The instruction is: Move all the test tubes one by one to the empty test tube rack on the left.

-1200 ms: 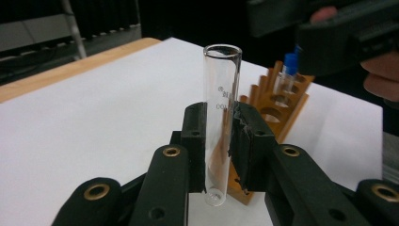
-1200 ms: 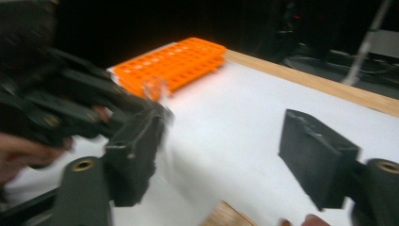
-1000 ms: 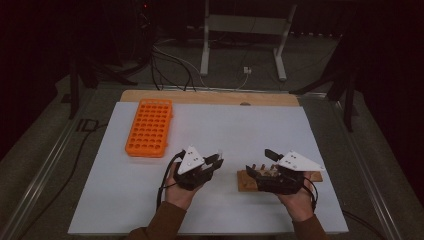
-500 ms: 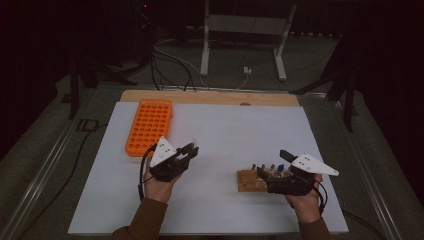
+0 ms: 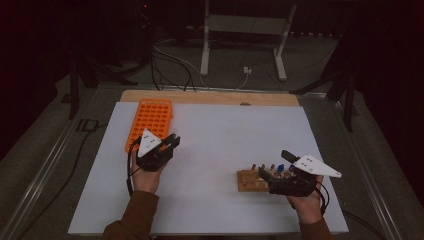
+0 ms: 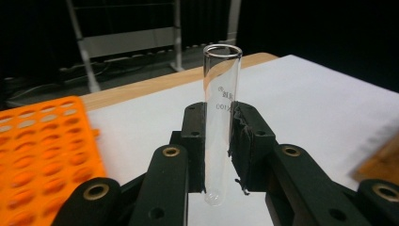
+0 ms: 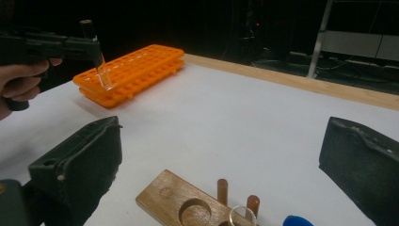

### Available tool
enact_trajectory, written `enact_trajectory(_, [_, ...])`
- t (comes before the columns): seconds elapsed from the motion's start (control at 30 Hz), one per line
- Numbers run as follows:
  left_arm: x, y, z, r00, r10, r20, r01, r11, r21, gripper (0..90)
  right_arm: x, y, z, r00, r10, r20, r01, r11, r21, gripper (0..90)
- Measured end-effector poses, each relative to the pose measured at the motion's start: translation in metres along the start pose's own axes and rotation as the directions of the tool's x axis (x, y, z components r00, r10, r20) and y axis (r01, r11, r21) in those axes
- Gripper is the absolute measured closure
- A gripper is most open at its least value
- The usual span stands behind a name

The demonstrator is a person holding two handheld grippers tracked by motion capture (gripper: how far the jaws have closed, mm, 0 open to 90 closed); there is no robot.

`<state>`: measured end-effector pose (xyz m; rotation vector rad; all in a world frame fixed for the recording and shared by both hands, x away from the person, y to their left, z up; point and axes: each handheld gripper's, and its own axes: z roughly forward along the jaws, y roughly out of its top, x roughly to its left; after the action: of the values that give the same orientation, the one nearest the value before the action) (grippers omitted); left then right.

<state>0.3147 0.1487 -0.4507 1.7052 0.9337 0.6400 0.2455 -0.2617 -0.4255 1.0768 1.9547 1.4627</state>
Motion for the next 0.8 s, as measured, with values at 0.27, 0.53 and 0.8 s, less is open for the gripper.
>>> enact_trajectory(0.27, [0.019, -0.006, 0.001, 0.996, -0.018, -0.088, 0.02, 0.9996, 0.019, 76.5, 0.001, 0.001, -0.001, 0.9999, 0.006, -0.01, -0.006, 1.0, -0.009, 0.1])
enact_trajectory(0.53, [0.036, -0.017, -0.001, 0.9815, -0.061, -0.182, 0.069, 0.9968, 0.039, 76.5, 0.001, 0.0, 0.0, 0.9999, 0.006, -0.014, -0.007, 1.0, -0.009, 0.1])
enact_trajectory(0.8, [0.039, -0.025, -0.001, 0.9731, -0.047, -0.226, 0.066, 0.9946, 0.079, 76.3, 0.003, -0.001, 0.002, 0.9998, 0.0, -0.02, 0.0, 1.0, -0.001, 0.1])
